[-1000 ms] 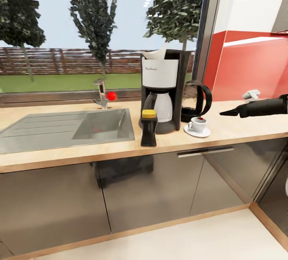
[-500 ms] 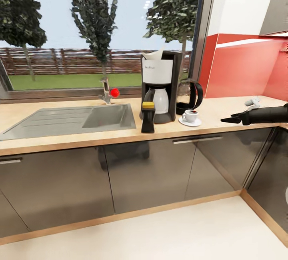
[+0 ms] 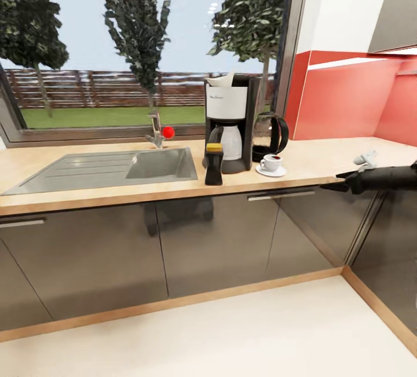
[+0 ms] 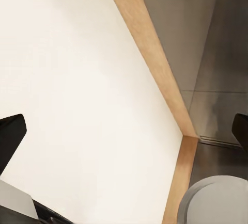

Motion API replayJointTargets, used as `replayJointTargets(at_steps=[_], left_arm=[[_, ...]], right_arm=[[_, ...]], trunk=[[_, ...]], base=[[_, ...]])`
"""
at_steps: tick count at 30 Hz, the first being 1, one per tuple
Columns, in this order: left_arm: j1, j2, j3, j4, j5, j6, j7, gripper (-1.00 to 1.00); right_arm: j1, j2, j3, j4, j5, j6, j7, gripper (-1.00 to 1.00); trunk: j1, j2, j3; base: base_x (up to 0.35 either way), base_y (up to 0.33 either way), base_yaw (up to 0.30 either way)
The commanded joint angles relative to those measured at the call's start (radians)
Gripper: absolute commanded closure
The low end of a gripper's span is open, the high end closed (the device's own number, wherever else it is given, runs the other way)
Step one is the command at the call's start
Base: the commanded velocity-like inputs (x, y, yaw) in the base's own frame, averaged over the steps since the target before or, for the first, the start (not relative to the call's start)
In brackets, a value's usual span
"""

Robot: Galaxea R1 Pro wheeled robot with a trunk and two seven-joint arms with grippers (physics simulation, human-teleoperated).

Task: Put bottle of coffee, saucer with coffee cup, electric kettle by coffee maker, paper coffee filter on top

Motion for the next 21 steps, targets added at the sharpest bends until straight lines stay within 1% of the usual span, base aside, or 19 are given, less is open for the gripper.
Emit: replayJointTargets(at_steps=[1, 4, 5, 7, 10, 15, 18, 19, 20, 21], left_arm=[[0.001, 0.0, -0.003, -0.002, 0.003, -0.003, -0.001, -1.0], [0.001, 0.0, -0.003, -0.002, 0.003, -0.003, -0.001, -1.0], [0.001, 0.0, -0.003, -0.002, 0.003, -0.003, -0.001, -1.0], [0.001, 0.0, -0.003, -0.001, 0.003, -0.003, -0.001, -1.0], [0.001, 0.0, -0.003, -0.001, 0.003, -0.003, -0.001, -1.0], [0.001, 0.0, -0.003, -0.001, 0.003, -0.003, -0.001, -1.0], [0.001, 0.0, -0.003, -0.001, 0.003, -0.003, -0.001, -1.0], [0.001, 0.0, -0.003, -0.001, 0.003, -0.003, -0.001, -1.0], [0.001, 0.0, -0.003, -0.001, 0.003, -0.002, -0.001, -1.0], [0.001, 0.0, -0.003, 0.0, 0.003, -0.002, -0.001, -1.0]], right_arm=[[0.008, 0.0, -0.001, -0.003, 0.009, 0.01, 0.01, -1.0], [0.044, 0.0, -0.002, -0.008, 0.009, 0.009, 0.01, -1.0], [0.077, 0.0, -0.007, -0.01, 0.01, 0.0, 0.01, -1.0], [0.115, 0.001, -0.019, -0.011, 0.01, -0.022, 0.01, -1.0], [0.182, 0.003, -0.048, -0.011, 0.011, -0.074, 0.009, -1.0], [0.319, 0.006, -0.111, 0.001, 0.013, -0.159, 0.006, -1.0], [0.41, 0.007, -0.161, 0.026, 0.013, -0.214, 0.001, -1.0], [0.44, 0.008, -0.179, 0.038, 0.014, -0.237, 0.0, -1.0], [0.498, 0.008, -0.213, 0.074, 0.014, -0.293, -0.003, -1.0], [0.525, 0.009, -0.23, 0.098, 0.014, -0.326, -0.004, -1.0]], trunk=[[0.0, 0.0, -0.001], [0.0, 0.0, -0.001], [0.0, 0.0, -0.001], [0.0, 0.0, -0.001], [0.0, 0.0, -0.001], [0.0, 0.0, -0.001], [0.0, 0.0, -0.001], [0.0, 0.0, -0.001], [0.0, 0.0, -0.001], [0.0, 0.0, -0.001]], base=[[-0.025, 0.0, 0.0], [-0.016, 0.0, 0.0], [-0.008, 0.0, 0.0], [-0.006, 0.0, 0.0], [-0.003, 0.0, 0.0], [-0.001, 0.0, 0.0], [0.0, 0.0, 0.0], [0.0, 0.0, 0.0], [0.0, 0.0, 0.0], [0.0, 0.0, 0.0]])
